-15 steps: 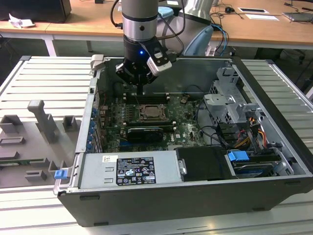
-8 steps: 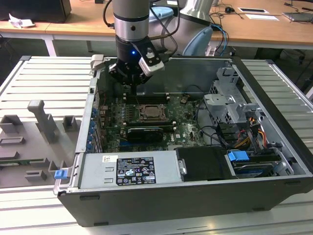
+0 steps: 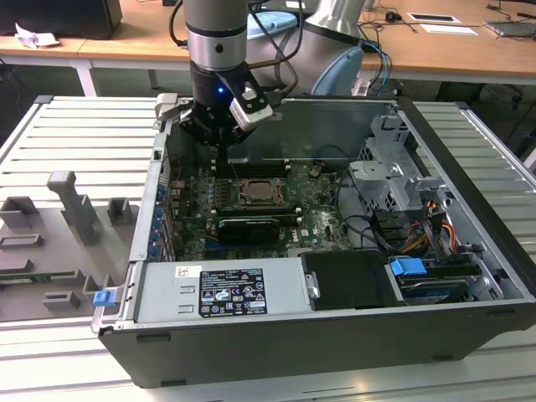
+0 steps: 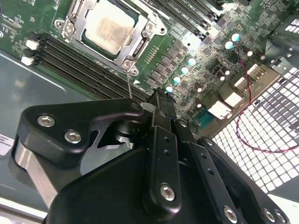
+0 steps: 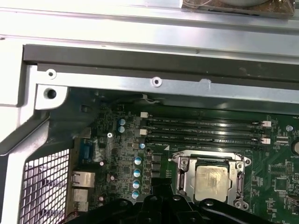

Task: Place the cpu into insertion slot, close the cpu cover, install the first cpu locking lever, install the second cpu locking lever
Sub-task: 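Install the first cpu locking lever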

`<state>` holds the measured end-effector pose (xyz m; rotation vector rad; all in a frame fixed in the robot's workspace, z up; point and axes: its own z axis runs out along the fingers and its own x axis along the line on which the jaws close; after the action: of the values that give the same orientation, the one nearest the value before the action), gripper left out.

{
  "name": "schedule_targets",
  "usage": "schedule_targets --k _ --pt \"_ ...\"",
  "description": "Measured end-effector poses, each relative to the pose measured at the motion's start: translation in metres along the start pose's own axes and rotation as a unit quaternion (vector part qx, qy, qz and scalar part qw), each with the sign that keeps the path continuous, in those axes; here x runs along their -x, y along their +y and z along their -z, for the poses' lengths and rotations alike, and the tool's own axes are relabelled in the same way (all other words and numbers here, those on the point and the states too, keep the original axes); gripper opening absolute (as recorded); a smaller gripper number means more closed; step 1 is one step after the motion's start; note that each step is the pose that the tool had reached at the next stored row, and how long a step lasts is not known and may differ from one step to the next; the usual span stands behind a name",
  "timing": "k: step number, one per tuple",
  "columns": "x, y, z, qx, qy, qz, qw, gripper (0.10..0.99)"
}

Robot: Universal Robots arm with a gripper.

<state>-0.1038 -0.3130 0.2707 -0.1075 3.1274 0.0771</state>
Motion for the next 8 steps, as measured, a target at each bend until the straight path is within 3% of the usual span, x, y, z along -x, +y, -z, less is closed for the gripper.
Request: schedule_targets --k 8 --pt "-0.0076 0.0041 -0.0016 0.0 0.0 0.0 1.0 0.106"
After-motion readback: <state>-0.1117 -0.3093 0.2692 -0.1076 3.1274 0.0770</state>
